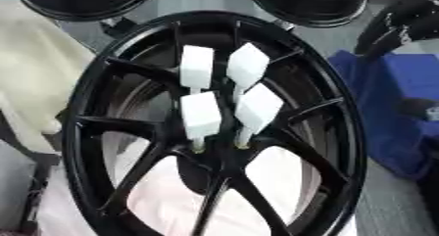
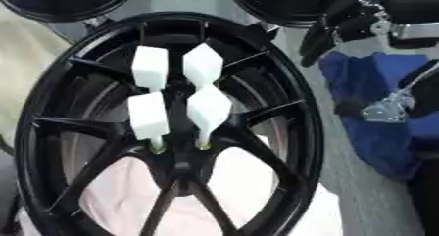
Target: Pull the pin out of the wheel hub.
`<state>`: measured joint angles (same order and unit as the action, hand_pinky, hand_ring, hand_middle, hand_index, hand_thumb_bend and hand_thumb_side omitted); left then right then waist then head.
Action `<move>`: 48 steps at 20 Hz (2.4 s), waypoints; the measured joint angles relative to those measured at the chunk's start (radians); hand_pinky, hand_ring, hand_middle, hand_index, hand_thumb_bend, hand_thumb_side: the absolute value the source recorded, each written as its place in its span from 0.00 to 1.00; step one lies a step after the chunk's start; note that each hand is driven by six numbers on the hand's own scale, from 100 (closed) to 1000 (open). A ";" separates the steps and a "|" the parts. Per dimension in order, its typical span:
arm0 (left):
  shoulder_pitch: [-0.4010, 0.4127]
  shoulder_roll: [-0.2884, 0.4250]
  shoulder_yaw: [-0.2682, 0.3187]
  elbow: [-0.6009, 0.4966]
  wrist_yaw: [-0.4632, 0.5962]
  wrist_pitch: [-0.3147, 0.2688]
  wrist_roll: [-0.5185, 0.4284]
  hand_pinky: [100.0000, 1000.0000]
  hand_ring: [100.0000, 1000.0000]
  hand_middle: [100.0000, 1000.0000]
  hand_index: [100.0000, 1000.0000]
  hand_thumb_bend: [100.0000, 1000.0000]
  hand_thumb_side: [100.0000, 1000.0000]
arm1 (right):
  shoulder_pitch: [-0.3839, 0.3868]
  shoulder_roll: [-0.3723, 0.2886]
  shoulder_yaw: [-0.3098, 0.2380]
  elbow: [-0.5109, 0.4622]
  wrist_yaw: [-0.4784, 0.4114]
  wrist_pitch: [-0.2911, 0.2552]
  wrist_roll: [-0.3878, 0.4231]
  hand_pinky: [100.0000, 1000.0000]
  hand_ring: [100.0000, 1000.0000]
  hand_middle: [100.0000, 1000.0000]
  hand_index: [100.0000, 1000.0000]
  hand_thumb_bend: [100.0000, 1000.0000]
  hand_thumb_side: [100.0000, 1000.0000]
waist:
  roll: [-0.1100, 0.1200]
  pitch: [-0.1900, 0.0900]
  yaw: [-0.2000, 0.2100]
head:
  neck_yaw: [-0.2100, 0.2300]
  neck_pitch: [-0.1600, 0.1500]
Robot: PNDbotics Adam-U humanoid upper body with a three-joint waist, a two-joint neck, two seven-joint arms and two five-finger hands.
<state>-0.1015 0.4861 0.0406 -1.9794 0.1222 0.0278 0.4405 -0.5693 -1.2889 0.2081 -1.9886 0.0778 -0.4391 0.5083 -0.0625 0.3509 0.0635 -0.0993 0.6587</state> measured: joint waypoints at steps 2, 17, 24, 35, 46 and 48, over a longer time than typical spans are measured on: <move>0.005 0.000 0.000 0.000 0.001 0.000 0.000 0.84 0.66 0.61 0.72 0.15 0.80 | -0.035 0.014 0.020 0.000 -0.003 0.017 0.020 0.83 0.79 0.73 0.78 0.24 0.34 | 0.002 -0.007 0.007 | 0.000 0.007; 0.009 0.000 0.001 0.000 0.009 0.007 0.002 0.84 0.66 0.61 0.72 0.15 0.80 | -0.245 0.190 0.131 0.000 -0.040 0.263 0.068 0.83 0.78 0.72 0.77 0.22 0.28 | -0.018 -0.004 0.063 | -0.035 0.012; -0.001 -0.001 0.001 0.000 0.009 0.006 0.003 0.84 0.65 0.61 0.72 0.15 0.80 | -0.259 0.234 0.131 0.002 -0.017 0.313 0.045 0.83 0.77 0.71 0.77 0.21 0.24 | -0.036 0.022 0.108 | -0.079 -0.018; -0.008 -0.005 0.006 0.000 0.009 0.002 0.005 0.84 0.66 0.61 0.72 0.15 0.82 | -0.275 0.295 0.134 0.111 0.057 0.294 0.020 0.83 0.77 0.70 0.77 0.20 0.17 | -0.058 0.054 0.154 | -0.123 -0.037; -0.005 -0.011 0.008 0.000 0.009 0.004 0.005 0.84 0.60 0.61 0.72 0.15 0.83 | -0.284 0.309 0.140 0.149 0.074 0.266 0.043 0.83 0.77 0.70 0.79 0.20 0.18 | -0.070 0.063 0.156 | -0.124 -0.037; -0.004 -0.011 0.011 0.000 0.009 0.005 0.004 0.84 0.59 0.61 0.72 0.15 0.83 | -0.284 0.309 0.140 0.149 0.064 0.266 0.048 0.83 0.77 0.70 0.79 0.19 0.20 | -0.070 0.063 0.153 | -0.123 -0.037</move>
<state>-0.1052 0.4751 0.0512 -1.9796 0.1310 0.0332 0.4448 -0.8529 -0.9802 0.3480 -1.8394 0.1420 -0.1727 0.5563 -0.1329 0.4143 0.2168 -0.2221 0.6220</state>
